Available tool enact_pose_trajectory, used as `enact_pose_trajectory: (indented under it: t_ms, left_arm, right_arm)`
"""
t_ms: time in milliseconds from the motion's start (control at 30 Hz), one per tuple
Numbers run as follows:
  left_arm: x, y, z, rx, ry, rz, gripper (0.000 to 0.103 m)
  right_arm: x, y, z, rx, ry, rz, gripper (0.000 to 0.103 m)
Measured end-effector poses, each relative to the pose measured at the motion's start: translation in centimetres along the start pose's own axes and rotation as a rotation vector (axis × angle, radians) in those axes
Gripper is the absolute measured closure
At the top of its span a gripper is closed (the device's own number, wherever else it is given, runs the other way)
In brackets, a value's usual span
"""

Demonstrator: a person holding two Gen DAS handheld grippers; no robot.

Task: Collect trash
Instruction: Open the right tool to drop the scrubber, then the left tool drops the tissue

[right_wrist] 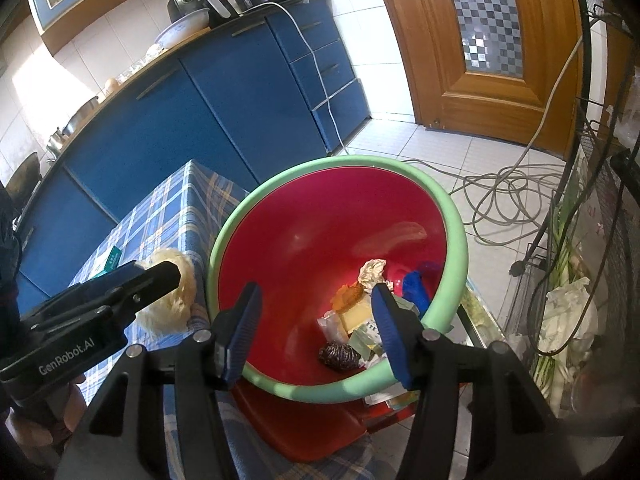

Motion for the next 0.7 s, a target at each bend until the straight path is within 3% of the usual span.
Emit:
enact_pose_trajectory:
  t_ms: [267,700]
  left_arm:
    - [-0.1,-0.3,0.9,-0.020,0.017,0.005,0.044]
    - [1.9,0.9,-0.6,0.024,-0.039,0.041,0.044]
  right_arm:
    - [0.3,-0.1,1.0,-0.024,-0.002,-0.005,0.039]
    - [0.3,-0.1,1.5,-0.030,-0.007,-0.010,0.039]
Point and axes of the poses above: each gripper's, at about its wrist camera, not at the fingertips, and z roughly against the way its jaws point, x to its left, y to its underside, the point moved 9 cm from there along -z, roughly the way its jaws point
